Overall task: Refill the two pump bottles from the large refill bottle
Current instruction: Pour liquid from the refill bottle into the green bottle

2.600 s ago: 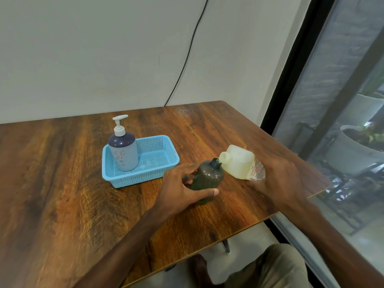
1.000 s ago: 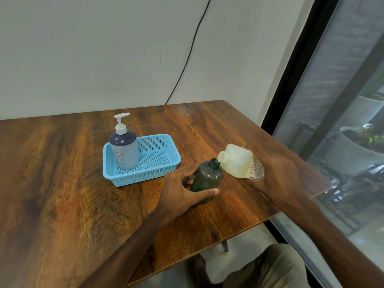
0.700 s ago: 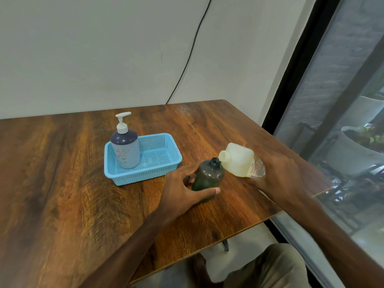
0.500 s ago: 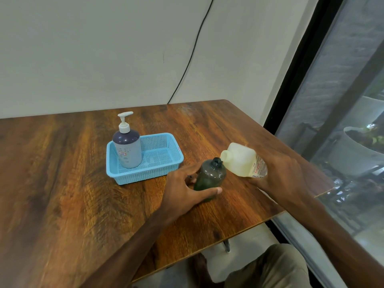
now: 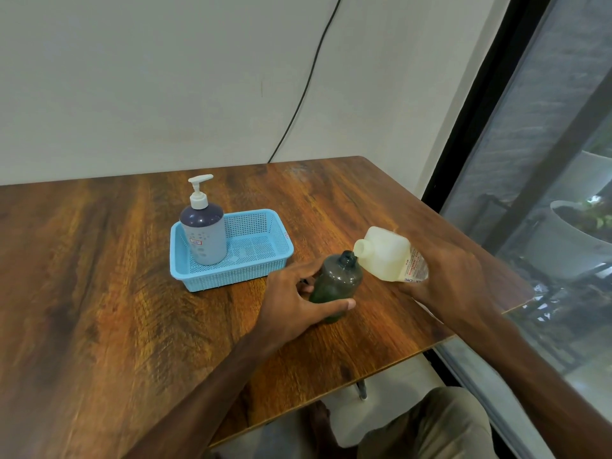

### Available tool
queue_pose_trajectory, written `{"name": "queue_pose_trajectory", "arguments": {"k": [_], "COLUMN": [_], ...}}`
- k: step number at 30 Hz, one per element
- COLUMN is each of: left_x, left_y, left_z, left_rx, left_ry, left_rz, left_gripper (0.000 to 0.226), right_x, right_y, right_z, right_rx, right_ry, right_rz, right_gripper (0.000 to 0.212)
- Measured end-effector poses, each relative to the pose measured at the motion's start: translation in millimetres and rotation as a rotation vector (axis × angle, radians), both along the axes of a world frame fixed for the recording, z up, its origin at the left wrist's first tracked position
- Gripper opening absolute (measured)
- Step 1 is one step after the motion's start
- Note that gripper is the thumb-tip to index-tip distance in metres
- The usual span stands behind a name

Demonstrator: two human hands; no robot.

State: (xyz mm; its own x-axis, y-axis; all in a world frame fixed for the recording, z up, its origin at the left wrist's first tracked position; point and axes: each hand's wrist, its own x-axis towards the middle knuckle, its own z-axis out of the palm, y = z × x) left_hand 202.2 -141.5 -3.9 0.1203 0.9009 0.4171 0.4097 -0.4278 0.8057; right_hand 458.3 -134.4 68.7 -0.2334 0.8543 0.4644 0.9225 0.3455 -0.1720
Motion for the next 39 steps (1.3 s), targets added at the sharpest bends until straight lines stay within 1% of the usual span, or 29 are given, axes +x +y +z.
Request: {"name": "queue_pose_trajectory", "arguments": {"k": [3, 7, 21, 26, 39], "left_x": [0.6, 1.3, 0.1, 1.0, 1.1], "left_y": [-1.6, -1.4, 1.3, 0.0, -1.9], "left_z": [2.2, 3.8, -2.1, 0.0, 0.3], "left_rx": [0.009, 0.003, -0.001, 0.021, 0.027], "left_ry": [-0.011, -0.043, -0.045, -0.05, -0.05], "left_rz": [0.005, -0.009, -0.007, -0.007, 0.005], "left_gripper": [0.069, 0.066, 0.074, 0.069, 0.077], "right_x": [0.5, 1.2, -0.9, 1.2, -0.6], "right_y": [0.3, 1.1, 1.3, 3.4, 2.5], "right_z": [-1.9, -1.5, 1.3, 1.5, 6.1], "right_rx": [0.014, 0.023, 0.041, 0.027, 0.018], "right_ry": [0.024, -0.006, -0.047, -0.056, -0.081], "right_rz": [0.018, 0.03, 0.024, 0.023, 0.041], "right_gripper": [0.08, 0.082, 0.08, 0.08, 0.078]}}
